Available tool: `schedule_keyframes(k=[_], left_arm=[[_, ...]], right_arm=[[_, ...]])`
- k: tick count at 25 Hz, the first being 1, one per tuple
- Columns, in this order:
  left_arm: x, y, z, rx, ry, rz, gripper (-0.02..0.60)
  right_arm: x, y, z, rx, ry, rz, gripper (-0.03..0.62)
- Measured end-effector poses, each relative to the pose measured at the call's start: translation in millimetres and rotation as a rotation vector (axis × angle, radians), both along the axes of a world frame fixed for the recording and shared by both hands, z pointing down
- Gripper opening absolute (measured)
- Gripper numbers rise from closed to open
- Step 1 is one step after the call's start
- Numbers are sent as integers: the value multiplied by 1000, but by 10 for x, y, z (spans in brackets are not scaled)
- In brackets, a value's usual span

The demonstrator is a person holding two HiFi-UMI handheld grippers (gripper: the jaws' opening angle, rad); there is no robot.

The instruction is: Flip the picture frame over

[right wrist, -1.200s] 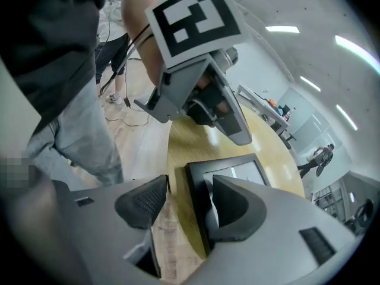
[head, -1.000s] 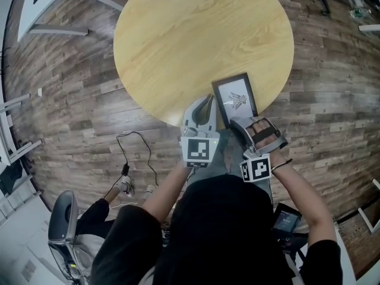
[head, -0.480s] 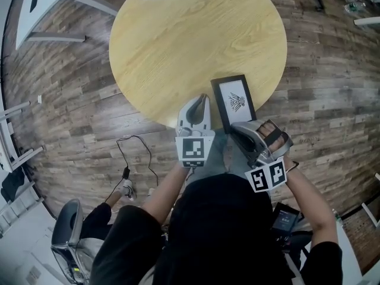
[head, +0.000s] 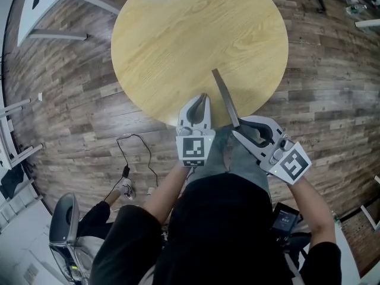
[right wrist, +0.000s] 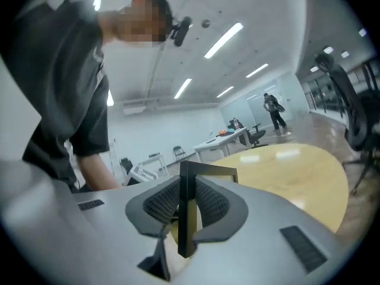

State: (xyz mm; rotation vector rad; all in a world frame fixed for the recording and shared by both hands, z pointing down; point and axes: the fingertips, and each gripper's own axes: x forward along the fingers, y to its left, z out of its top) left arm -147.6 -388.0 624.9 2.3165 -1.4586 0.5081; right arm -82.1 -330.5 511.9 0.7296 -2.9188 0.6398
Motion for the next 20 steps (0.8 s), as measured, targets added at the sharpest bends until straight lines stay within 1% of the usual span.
schedule_keyframes(k=[2,4,6,8,12,14,17,20], left_arm=[[-21,-4,2,-2,1,-9,23],[-26,-9,10,-2,-1,-12,23],[-19,-11,19,0,-8,-8,23],[-18,-12,26,1,-15,-3,23],[-12,-6,31,-1,-21,2,23],[5,-1,26,2,-23,10,23],[15,2,33,5,-29,19,23],[24,4,36,2,-30,19,23]], right_arm=[[102,-96,-56,-86,-152,48,87],[257,-185,-22,-171,-278,108,88],[419,-265,38,-252,-374,179,87],[547,-324,108,-310,-426,245,87],[741,-373,354,-412,-435,367,87],[792,-358,499,-471,-425,401,86],[804,-311,764,-593,-405,447,83],[792,-220,994,-676,-346,483,78]])
